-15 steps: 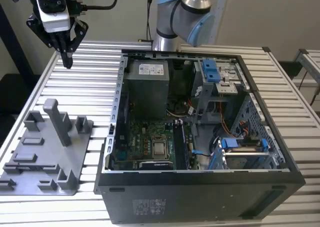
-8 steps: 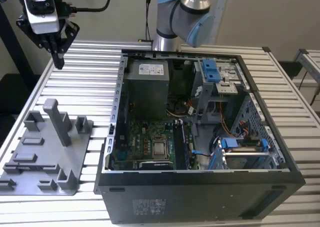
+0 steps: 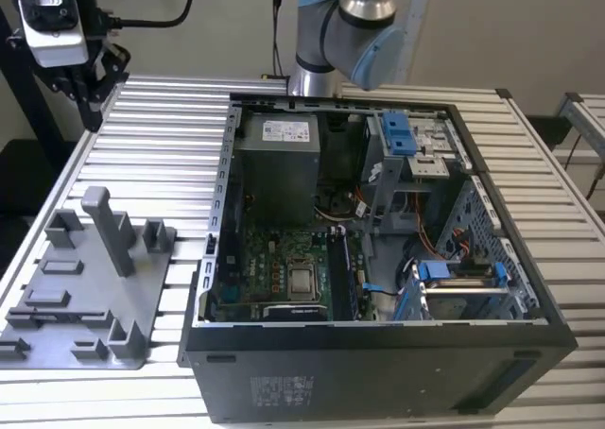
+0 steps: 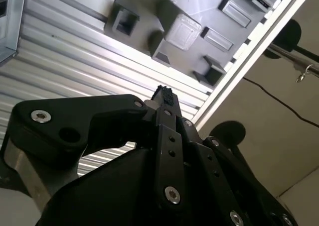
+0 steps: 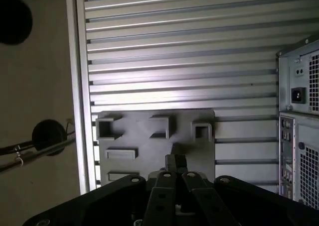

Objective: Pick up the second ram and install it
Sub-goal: 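Reach for the second ram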

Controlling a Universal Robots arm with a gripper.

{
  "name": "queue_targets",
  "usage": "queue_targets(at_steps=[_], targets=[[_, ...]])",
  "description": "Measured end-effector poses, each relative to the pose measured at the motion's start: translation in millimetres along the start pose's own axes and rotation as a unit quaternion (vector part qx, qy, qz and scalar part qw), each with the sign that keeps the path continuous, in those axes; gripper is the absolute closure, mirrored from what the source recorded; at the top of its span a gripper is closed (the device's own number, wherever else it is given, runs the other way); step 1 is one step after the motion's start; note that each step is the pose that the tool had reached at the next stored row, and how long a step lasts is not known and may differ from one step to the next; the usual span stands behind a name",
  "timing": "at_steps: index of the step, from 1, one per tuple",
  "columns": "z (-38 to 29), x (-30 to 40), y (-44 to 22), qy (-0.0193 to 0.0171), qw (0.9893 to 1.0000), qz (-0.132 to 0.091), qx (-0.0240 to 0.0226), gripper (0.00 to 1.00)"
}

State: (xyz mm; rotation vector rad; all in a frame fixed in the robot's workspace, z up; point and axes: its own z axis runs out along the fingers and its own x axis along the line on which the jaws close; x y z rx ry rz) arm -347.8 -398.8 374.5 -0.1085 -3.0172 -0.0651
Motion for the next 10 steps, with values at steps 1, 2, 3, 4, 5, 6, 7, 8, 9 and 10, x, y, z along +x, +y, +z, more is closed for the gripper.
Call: queue_targets(at_steps=[1, 2, 3, 4, 5, 6, 7, 8, 9, 10], targets=[[0.7, 3.0, -0.2, 0.0014, 1.0000, 0.000, 0.0001, 0.89], [1.3, 5.9, -0.5, 0.0028, 1.0000, 0.000, 0.0002, 0.89], [1.9, 8.6, -0.7, 0.0042, 1.0000, 0.000, 0.0003, 0.89], [2.5, 11.4, -0.9, 0.0057, 1.0000, 0.000, 0.0004, 0.89], [3.1, 14.2, -1.1, 0.0072, 1.0000, 0.000, 0.0005, 0.89], [3.7, 16.9, -1.3, 0.0086, 1.0000, 0.000, 0.0006, 0.89], [4.4, 20.0, -1.6, 0.0100, 1.0000, 0.000, 0.0007, 0.89], [5.0, 23.0, -1.8, 0.0106, 0.9999, 0.000, 0.0008, 0.89], [5.5, 26.3, -2.1, 0.0105, 0.9999, 0.000, 0.0008, 0.89], [5.9, 29.5, -2.3, 0.0106, 0.9999, -0.001, 0.0009, 0.89]])
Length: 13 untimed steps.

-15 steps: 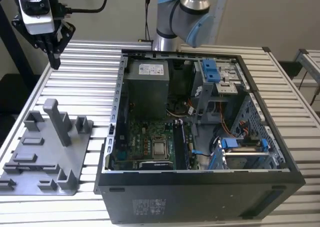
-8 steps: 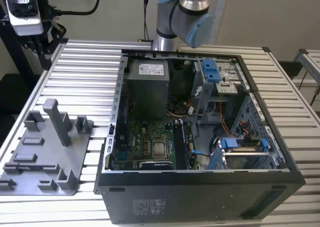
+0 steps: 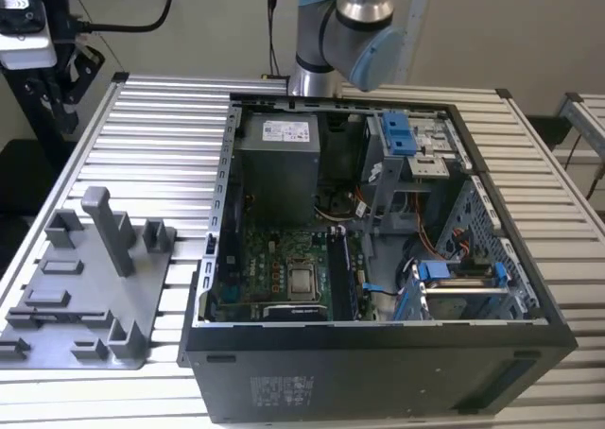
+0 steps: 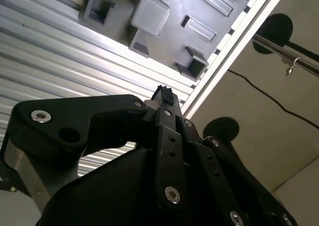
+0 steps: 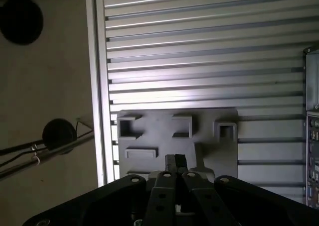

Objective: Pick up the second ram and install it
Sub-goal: 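Reach for the second ram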

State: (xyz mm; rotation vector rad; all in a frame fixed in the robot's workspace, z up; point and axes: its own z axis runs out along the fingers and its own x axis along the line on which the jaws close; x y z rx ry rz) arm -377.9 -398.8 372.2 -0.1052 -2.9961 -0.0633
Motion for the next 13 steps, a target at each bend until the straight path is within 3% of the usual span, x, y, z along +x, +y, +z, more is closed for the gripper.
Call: queue_targets(at_steps=[2, 4, 9, 13], targets=[[0.4, 2.9, -0.2, 0.0000, 1.0000, -0.001, 0.0001, 0.89], [1.0, 6.3, -0.7, -0.0028, 1.0000, -0.002, 0.0000, 0.89], [2.1, 11.6, -1.5, -0.0282, 0.9996, -0.006, -0.0011, 0.89], [6.3, 22.6, -2.5, -0.0347, 0.9994, -0.007, -0.0015, 0.89]])
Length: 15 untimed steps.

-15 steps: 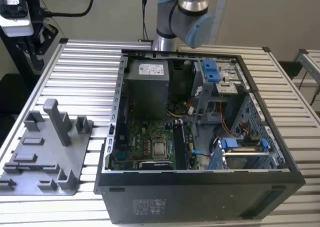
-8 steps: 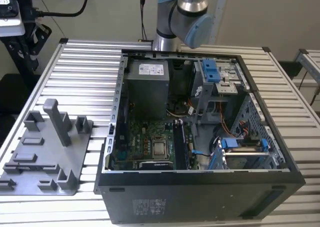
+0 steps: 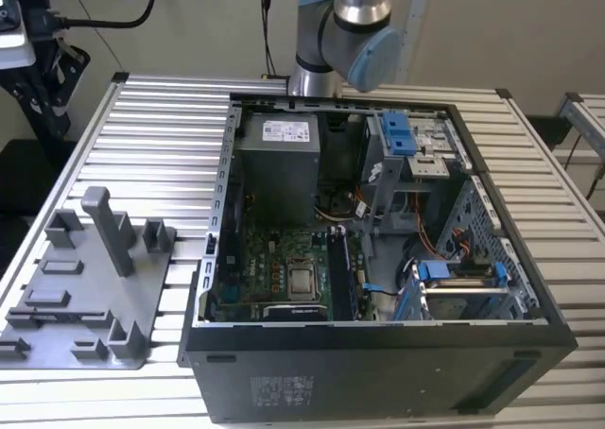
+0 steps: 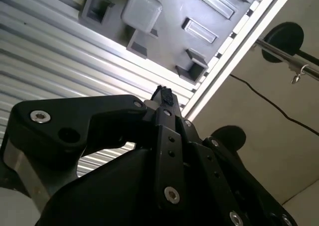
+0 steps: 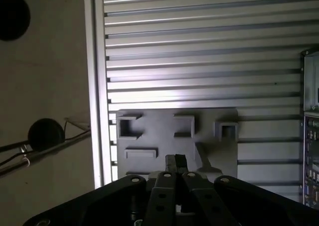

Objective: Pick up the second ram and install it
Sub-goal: 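Reach for the second ram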

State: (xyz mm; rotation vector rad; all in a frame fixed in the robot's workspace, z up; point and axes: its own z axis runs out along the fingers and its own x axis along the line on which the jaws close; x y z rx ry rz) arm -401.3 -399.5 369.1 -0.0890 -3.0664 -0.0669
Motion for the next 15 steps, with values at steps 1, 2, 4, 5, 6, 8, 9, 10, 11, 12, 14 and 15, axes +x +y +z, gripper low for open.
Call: queue_targets(at_steps=[1, 2, 4, 5, 6, 8, 9, 10, 11, 12, 14, 15], targets=[[0.8, 2.5, -0.2, -0.0027, 1.0000, 0.000, -0.0001, 0.89], [1.8, 5.1, -0.4, -0.0056, 1.0000, 0.000, -0.0003, 0.89], [3.5, 9.9, -0.8, -0.0125, 0.9999, -0.001, -0.0007, 0.89], [3.7, 12.2, -1.0, -0.0140, 0.9999, -0.001, -0.0007, 0.89], [3.7, 12.3, -1.0, -0.0141, 0.9999, -0.001, -0.0008, 0.89], [3.7, 12.3, -1.0, -0.0141, 0.9999, -0.001, -0.0008, 0.89], [3.7, 12.3, -1.0, -0.0141, 0.9999, -0.001, -0.0008, 0.89], [3.7, 12.3, -1.0, -0.0141, 0.9999, -0.001, -0.0007, 0.89], [3.7, 12.4, -1.1, -0.0141, 0.9999, -0.001, -0.0007, 0.89], [3.7, 12.4, -1.8, -0.0140, 0.9999, -0.001, -0.0007, 0.89], [3.5, 12.1, -6.4, -0.0141, 0.9999, -0.001, -0.0007, 0.89], [3.4, 11.9, -9.5, -0.0141, 0.9999, -0.001, -0.0007, 0.89]])
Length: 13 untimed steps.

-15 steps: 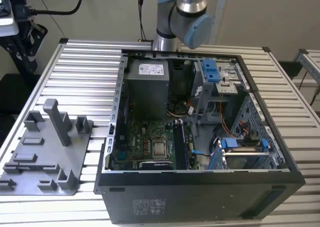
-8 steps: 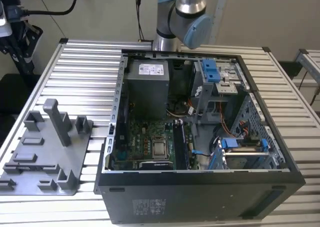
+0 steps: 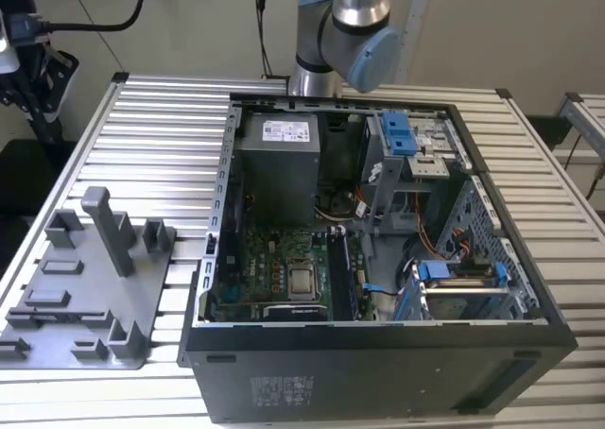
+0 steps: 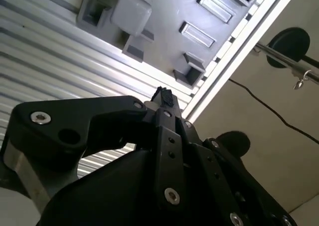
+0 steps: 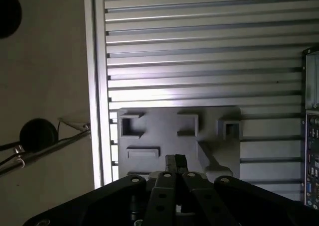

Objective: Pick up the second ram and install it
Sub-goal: 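Reach for the second ram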

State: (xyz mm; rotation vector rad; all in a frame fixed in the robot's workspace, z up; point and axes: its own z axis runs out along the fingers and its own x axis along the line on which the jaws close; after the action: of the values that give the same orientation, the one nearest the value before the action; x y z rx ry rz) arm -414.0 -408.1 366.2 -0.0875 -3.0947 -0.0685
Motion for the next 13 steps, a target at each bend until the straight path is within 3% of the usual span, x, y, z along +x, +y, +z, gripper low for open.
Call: queue_targets(at_steps=[3, 13], targets=[[-0.4, -0.5, -9.7, -0.0002, 1.0000, 0.000, 0.0000, 0.89], [-2.4, -2.7, -54.1, -0.0025, 1.0000, 0.000, -0.0001, 0.89]])
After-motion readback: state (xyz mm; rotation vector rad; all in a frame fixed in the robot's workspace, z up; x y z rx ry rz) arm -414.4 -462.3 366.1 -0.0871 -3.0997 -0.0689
